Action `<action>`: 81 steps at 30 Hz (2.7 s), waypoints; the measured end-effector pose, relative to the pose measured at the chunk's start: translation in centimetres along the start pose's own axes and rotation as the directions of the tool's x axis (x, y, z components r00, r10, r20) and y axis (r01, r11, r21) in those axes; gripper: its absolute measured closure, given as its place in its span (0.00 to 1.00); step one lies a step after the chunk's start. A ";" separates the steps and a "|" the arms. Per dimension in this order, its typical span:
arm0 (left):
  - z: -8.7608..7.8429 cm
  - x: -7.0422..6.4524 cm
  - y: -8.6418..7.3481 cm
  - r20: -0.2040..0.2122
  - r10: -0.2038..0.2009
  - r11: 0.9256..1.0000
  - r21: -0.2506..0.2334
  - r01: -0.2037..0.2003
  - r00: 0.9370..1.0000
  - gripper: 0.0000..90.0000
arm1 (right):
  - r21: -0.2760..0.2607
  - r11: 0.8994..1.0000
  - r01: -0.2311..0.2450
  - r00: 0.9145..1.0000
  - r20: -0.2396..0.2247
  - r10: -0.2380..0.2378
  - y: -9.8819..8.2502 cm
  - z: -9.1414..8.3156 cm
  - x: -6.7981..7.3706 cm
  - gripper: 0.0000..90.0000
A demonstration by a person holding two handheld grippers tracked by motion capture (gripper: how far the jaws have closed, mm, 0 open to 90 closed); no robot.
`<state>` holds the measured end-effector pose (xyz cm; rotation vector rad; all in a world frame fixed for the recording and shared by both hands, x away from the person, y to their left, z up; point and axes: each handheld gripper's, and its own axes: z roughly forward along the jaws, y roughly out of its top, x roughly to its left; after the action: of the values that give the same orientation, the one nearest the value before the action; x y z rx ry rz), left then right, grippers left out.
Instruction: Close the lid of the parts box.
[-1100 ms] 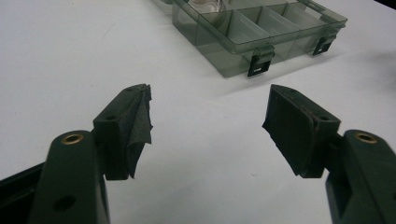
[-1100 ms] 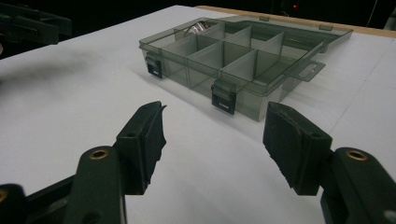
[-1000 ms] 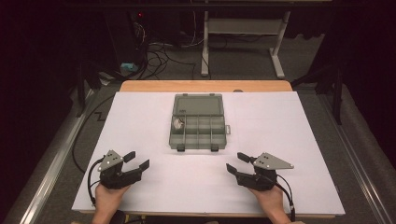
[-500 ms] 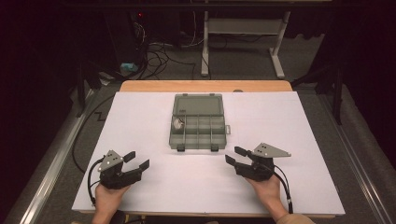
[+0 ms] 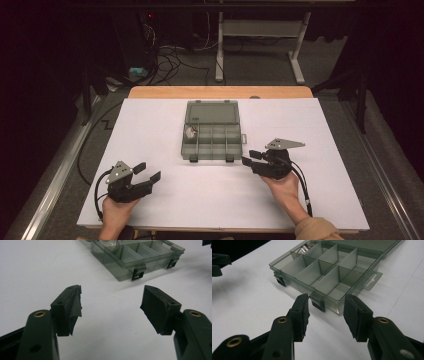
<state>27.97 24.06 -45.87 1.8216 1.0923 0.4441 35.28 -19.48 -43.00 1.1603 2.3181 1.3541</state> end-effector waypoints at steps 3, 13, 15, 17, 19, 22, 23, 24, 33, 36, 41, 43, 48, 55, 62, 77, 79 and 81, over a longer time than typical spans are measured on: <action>0.0 0.0 0.0 0.001 0.000 1.000 0.001 0.000 1.000 0.36 | 0.034 0.999 -0.006 1.000 0.011 0.006 0.8 0.4 -0.3 0.62; 0.0 -0.1 0.0 0.004 0.006 1.000 0.005 -0.006 1.000 0.36 | 0.143 0.989 -0.035 0.998 0.061 0.027 3.0 2.0 -1.4 0.68; 0.0 -0.1 0.0 0.004 0.007 1.000 0.005 -0.007 1.000 0.36 | 0.158 0.987 -0.030 0.998 0.067 0.019 3.4 2.3 -1.5 0.69; 0.0 -0.1 0.0 0.005 0.008 1.000 0.005 -0.008 1.000 0.36 | 0.171 0.985 -0.026 0.997 0.079 0.013 3.8 2.7 -1.6 0.70; 0.0 -0.1 0.0 0.004 0.009 1.000 0.005 -0.009 1.000 0.36 | 0.179 0.983 -0.033 0.996 0.083 0.018 4.2 3.0 -1.7 0.70; 0.0 -0.1 0.0 0.005 0.010 1.000 0.005 -0.010 1.000 0.36 | 0.198 0.979 -0.037 0.996 0.089 0.020 5.1 3.5 -1.9 0.71; 0.0 -0.1 0.0 0.005 0.010 1.000 0.005 -0.010 1.000 0.36 | 0.208 0.977 -0.039 0.996 0.088 0.021 5.3 3.7 -1.9 0.72; 0.0 -0.1 0.0 0.005 0.009 1.000 0.005 -0.009 1.000 0.36 | 0.219 0.975 -0.041 0.996 0.086 0.023 5.6 3.9 -1.9 0.73; -0.1 -0.2 0.0 0.006 0.012 1.000 -0.001 -0.012 1.000 0.36 | 0.282 0.955 -0.095 0.989 0.136 0.058 7.0 5.7 -2.6 0.75; -0.1 -0.1 0.0 0.010 0.008 1.000 -0.004 -0.008 1.000 0.37 | 0.309 0.945 -0.107 0.986 0.153 0.062 7.3 6.3 -3.0 0.76; 0.0 -0.1 0.0 0.011 0.010 1.000 -0.003 -0.010 1.000 0.36 | 0.339 0.931 -0.134 0.981 0.177 0.077 7.7 7.1 -3.5 0.78; 0.0 -0.2 0.0 0.014 0.012 1.000 0.000 -0.012 1.000 0.36 | 0.352 0.925 -0.144 0.979 0.187 0.081 7.8 7.3 -3.7 0.79; 0.0 -0.1 0.1 0.007 -0.002 1.000 0.002 0.002 1.000 0.37 | 0.357 0.917 -0.177 0.974 0.197 0.111 7.9 7.6 -3.8 0.81; 0.1 -0.5 1.1 -0.034 0.035 0.999 0.018 -0.034 0.999 0.37 | 0.380 0.907 -0.182 0.972 0.208 0.108 8.2 8.0 -3.7 0.81; 0.8 -0.2 2.4 -0.025 0.009 0.999 0.031 -0.008 1.000 0.40 | 0.372 0.904 -0.210 0.968 0.207 0.139 8.1 7.9 -3.9 0.81; 3.8 0.7 5.6 -0.014 -0.036 0.995 0.088 0.037 0.999 0.43 | 0.364 0.907 -0.211 0.968 0.205 0.144 8.0 7.9 -4.0 0.81; 4.2 0.7 5.9 -0.018 -0.030 0.995 0.093 0.031 0.999 0.43 | 0.364 0.908 -0.208 0.969 0.205 0.140 8.0 7.9 -3.9 0.81; 4.7 0.7 6.1 -0.016 -0.030 0.995 0.090 0.032 0.999 0.42 | 0.363 0.909 -0.205 0.969 0.204 0.137 8.0 7.9 -3.9 0.81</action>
<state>34.55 21.17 -43.07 1.8797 1.1653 0.3956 46.27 -15.15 -41.63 1.5591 2.4635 0.8180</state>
